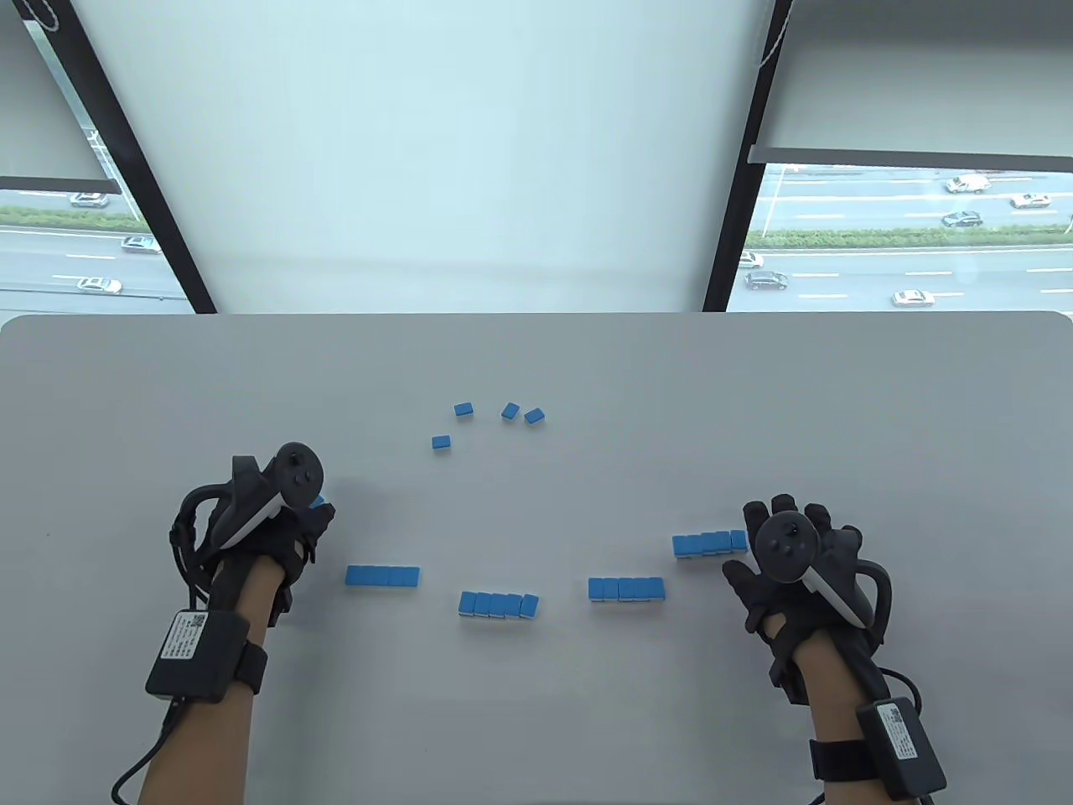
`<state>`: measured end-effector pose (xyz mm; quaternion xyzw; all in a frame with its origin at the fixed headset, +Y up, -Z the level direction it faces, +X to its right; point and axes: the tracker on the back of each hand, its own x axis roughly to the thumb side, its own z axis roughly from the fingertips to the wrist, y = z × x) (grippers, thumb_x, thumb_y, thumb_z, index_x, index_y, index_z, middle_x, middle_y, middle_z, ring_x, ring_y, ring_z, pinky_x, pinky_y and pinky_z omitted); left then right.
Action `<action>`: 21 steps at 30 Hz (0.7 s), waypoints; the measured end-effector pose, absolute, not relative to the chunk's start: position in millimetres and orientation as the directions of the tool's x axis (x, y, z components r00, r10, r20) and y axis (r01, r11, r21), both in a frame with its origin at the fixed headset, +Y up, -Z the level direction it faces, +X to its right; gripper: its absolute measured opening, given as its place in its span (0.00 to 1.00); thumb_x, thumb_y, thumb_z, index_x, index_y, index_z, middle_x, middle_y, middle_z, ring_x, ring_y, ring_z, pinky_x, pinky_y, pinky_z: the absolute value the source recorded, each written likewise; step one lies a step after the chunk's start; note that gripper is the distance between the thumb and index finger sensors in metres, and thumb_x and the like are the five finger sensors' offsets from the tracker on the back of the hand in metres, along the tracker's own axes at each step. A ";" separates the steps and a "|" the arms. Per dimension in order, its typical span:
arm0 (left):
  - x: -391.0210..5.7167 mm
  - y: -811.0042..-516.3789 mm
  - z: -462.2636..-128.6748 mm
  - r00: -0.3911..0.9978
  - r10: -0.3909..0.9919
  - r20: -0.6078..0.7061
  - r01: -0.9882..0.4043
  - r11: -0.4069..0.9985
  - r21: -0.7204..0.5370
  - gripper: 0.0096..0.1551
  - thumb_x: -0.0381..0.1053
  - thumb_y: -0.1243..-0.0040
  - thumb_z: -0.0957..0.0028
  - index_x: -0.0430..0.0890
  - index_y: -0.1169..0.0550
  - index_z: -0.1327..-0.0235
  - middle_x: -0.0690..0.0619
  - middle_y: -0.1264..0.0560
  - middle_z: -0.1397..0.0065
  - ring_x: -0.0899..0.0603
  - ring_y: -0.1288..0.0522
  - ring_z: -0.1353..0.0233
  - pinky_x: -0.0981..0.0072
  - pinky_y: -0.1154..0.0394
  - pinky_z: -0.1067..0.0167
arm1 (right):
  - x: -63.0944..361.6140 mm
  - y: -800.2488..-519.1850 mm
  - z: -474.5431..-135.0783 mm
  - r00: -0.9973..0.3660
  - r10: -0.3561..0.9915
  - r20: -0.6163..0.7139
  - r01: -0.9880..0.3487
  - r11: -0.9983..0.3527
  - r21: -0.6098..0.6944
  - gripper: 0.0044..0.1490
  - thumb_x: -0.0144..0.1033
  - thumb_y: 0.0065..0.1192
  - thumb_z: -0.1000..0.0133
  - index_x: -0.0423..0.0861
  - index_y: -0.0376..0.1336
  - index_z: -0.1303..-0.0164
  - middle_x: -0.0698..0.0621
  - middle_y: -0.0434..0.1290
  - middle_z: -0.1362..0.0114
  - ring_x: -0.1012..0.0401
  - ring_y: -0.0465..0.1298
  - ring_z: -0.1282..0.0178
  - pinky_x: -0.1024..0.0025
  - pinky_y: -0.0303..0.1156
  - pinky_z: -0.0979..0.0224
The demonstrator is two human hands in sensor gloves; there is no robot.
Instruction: Build mahjong tile wall
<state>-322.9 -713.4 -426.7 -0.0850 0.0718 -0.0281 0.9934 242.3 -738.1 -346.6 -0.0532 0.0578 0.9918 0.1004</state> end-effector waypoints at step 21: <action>-329.3 -749.0 -452.7 0.965 -0.152 -0.215 0.114 0.978 -0.177 0.33 0.61 0.33 0.58 0.51 0.23 0.39 0.55 0.18 0.42 0.45 0.17 0.46 0.44 0.21 0.42 | 243.5 -739.1 -348.0 -0.974 0.189 -0.123 -0.204 -0.972 0.118 0.51 0.62 0.57 0.52 0.58 0.43 0.22 0.51 0.39 0.16 0.41 0.37 0.19 0.35 0.30 0.28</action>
